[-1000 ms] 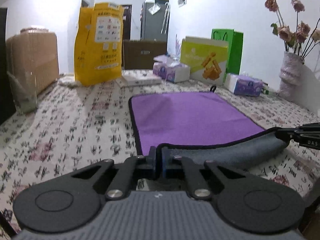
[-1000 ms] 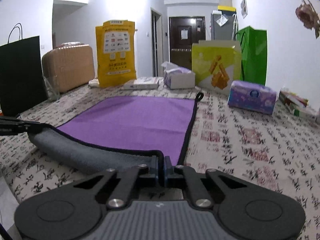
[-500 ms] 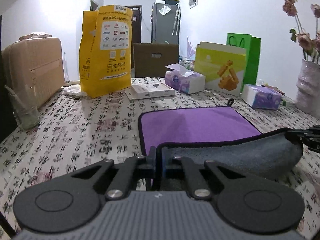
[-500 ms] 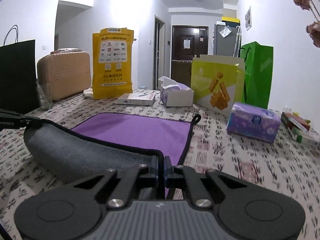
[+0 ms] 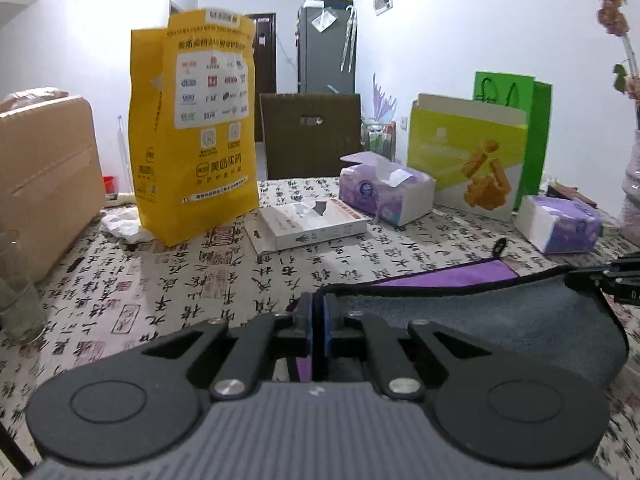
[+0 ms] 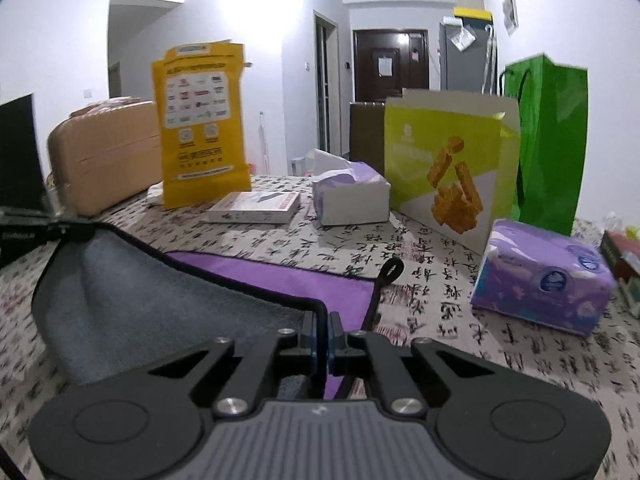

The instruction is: Fold towel

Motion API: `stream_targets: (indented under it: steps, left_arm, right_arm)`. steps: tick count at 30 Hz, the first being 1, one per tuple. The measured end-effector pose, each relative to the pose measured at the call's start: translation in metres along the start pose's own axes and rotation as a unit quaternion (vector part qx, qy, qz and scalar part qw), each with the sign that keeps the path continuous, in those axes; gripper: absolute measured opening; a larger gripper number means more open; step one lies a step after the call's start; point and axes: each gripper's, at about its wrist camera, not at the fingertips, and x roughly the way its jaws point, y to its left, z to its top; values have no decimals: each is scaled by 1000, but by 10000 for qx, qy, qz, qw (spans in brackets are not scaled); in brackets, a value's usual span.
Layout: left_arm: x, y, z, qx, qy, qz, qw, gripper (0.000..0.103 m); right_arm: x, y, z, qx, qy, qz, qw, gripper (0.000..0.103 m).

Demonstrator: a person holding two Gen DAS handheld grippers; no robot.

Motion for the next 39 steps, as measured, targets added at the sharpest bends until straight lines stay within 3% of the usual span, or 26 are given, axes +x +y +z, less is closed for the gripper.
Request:
stream_targets:
  steps: [12,26,30,33,35,39]
  left_arm:
    - [71,19,5,-67,418,51,9991,6]
    - [101,24,1,-77,584,84,9982,6]
    - [106,25,-3,-30,711,119,9974,9]
    - [102,25,-3,14,740,124,9972,19]
    - [97,25,0,21,758,109,9971,40]
    - [76,23,5,133,642,109,9978,57]
  right_arm:
    - [76,-21,22,96,273,15,9996,4]
    - [104,-33,23,90,331,-5,9994,5]
    - [105,-34,21,143,360,-89,9992,15]
    - [102,-37,20,213,360,-126,9990,16]
    - [100,-38,21,242,354,-153,9990,17]
    - [87,-39,27,297,290,-209,9989,27]
